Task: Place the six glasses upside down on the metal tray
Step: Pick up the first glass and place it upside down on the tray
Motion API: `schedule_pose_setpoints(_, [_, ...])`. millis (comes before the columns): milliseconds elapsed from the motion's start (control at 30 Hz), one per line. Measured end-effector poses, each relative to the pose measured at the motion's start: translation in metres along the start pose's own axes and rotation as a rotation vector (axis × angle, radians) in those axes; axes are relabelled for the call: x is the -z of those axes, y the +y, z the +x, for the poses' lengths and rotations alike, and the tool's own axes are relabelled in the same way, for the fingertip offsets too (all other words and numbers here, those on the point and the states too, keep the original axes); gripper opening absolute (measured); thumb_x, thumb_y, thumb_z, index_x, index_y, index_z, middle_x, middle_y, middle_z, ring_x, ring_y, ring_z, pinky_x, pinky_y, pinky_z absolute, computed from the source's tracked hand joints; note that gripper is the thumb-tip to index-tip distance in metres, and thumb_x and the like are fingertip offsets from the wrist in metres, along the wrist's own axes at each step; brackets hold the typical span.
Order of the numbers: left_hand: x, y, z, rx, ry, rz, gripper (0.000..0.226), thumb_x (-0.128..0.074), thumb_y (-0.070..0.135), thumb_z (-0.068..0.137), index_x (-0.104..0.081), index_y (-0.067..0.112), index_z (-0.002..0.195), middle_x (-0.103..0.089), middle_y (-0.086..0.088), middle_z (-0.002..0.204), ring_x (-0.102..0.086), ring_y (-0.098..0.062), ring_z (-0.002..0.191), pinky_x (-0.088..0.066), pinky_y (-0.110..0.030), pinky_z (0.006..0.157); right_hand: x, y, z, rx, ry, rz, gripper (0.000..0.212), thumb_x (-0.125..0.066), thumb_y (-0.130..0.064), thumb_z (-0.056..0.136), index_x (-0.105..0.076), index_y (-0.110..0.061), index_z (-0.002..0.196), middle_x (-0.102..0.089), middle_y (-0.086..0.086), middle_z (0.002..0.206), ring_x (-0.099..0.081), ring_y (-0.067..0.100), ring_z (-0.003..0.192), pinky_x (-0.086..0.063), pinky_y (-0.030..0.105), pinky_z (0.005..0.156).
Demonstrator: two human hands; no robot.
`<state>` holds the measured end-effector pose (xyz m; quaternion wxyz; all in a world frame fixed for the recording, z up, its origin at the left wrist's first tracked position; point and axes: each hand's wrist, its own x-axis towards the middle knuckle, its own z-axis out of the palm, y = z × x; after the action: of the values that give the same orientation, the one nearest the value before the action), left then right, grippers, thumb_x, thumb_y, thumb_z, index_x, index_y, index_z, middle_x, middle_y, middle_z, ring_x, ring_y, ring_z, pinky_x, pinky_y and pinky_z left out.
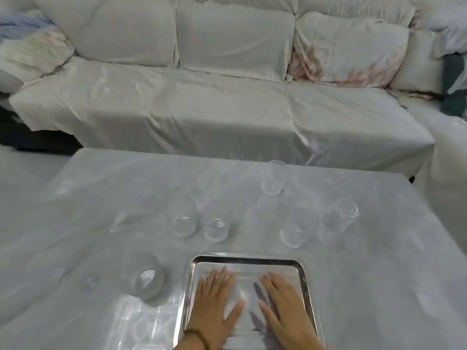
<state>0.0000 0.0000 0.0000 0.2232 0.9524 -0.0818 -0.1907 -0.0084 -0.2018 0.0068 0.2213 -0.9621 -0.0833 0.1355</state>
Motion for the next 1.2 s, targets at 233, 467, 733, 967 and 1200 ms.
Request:
schedule_pose_setpoints(233, [-0.038, -0.027, 0.013, -0.13, 0.217, 0.318, 0.064, -0.017, 0.064, 0.089, -0.054, 0.031, 0.129, -0.052, 0.002, 0.138, 0.013, -0.017, 0.144, -0.009, -0.039, 0.105, -0.037, 0.03, 0.006, 0.044, 0.034, -0.188, 0.068, -0.015, -0.065, 0.086, 0.001, -0.037, 0.146, 0.013, -0.007, 0.157, 0.019, 0.016, 0.145, 0.014, 0.021, 0.114])
schedule_pose_setpoints(467, [-0.052, -0.037, 0.02, -0.108, 0.205, 0.162, 0.07, 0.011, 0.079, 0.07, 0.021, 0.05, 0.132, 0.033, 0.019, 0.145, 0.039, -0.011, 0.132, 0.035, -0.032, 0.103, -0.052, 0.045, 0.01, 0.057, 0.082, -0.234, 0.066, -0.012, -0.072, 0.085, 0.02, -0.051, 0.138, 0.028, -0.024, 0.15, 0.034, 0.001, 0.137, 0.027, 0.021, 0.11])
schedule_pose_setpoints(733, [-0.057, -0.04, 0.021, -0.126, 0.228, 0.231, 0.077, -0.008, 0.074, 0.08, 0.005, 0.038, 0.147, 0.018, 0.01, 0.156, 0.024, -0.014, 0.14, 0.02, -0.039, 0.112, -0.053, 0.047, 0.005, 0.095, 0.116, -0.229, 0.069, -0.017, -0.069, 0.088, 0.003, -0.042, 0.149, 0.013, -0.015, 0.16, 0.024, 0.007, 0.143, 0.018, 0.028, 0.115])
schedule_pose_setpoints(967, [-0.044, -0.033, 0.007, -0.141, 0.158, 0.273, 0.073, -0.021, 0.067, 0.087, -0.001, 0.032, 0.149, 0.008, 0.004, 0.159, 0.014, -0.018, 0.145, 0.012, -0.039, 0.115, -0.052, 0.041, -0.005, 0.101, 0.102, -0.2, 0.065, -0.027, -0.06, 0.094, -0.006, -0.037, 0.151, 0.005, -0.009, 0.162, 0.016, 0.01, 0.146, 0.011, 0.032, 0.118])
schedule_pose_setpoints(1200, [0.037, -0.061, -0.024, -0.187, 0.645, 0.315, 0.077, -0.03, 0.069, 0.081, -0.018, 0.03, 0.146, -0.016, 0.002, 0.158, -0.006, -0.019, 0.146, 0.007, -0.035, 0.116, -0.039, -0.002, 0.005, 0.146, 0.16, 0.074, 0.056, -0.042, -0.047, 0.096, -0.027, -0.031, 0.148, -0.014, -0.008, 0.161, -0.01, 0.012, 0.148, -0.007, 0.028, 0.117])
